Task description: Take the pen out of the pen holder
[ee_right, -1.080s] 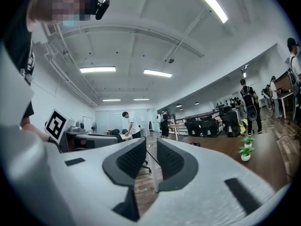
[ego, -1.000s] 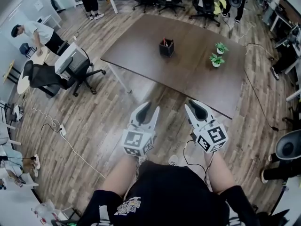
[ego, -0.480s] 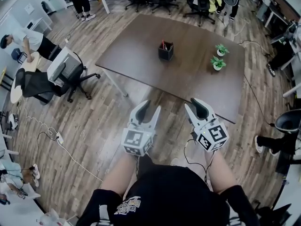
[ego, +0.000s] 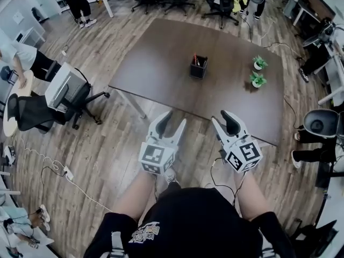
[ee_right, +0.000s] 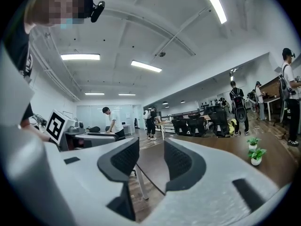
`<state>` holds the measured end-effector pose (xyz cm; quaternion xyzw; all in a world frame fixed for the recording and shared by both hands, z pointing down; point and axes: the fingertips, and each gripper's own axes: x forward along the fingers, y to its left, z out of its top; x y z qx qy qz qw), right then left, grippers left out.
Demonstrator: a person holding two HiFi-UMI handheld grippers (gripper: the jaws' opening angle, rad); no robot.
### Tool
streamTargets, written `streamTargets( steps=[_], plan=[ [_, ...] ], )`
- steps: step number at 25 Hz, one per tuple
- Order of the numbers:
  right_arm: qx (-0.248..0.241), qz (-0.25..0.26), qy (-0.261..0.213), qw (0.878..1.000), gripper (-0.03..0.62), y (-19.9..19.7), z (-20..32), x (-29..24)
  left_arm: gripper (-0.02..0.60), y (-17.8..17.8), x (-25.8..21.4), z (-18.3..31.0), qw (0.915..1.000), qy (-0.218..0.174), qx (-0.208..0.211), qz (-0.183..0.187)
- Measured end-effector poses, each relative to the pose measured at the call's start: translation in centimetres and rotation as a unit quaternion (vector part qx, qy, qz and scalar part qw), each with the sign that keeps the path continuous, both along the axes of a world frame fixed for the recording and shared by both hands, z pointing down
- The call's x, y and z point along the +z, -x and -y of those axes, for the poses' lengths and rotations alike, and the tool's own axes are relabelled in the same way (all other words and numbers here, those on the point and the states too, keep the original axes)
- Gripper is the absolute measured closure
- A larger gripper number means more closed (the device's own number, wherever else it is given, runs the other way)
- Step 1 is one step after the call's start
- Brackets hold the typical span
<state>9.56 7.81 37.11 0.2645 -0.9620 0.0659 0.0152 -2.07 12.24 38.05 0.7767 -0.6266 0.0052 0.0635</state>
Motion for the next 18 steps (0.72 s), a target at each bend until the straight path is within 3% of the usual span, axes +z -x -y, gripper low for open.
streamTargets(
  steps=[7, 18],
  plan=[
    [0.023, -0.007, -0.002, 1.0, 0.388, 6.7, 1.1, -0.3, 0.383, 6.2, 0.7, 1.7, 0.9995, 0.006, 0.031, -0.005],
    [0.042, -0.011, -0.001, 0.999, 0.345, 12.5, 2.5, -0.2, 0.357, 11.0, 1.7, 3.2, 0.9978, 0.016, 0.064, -0.007]
  ],
)
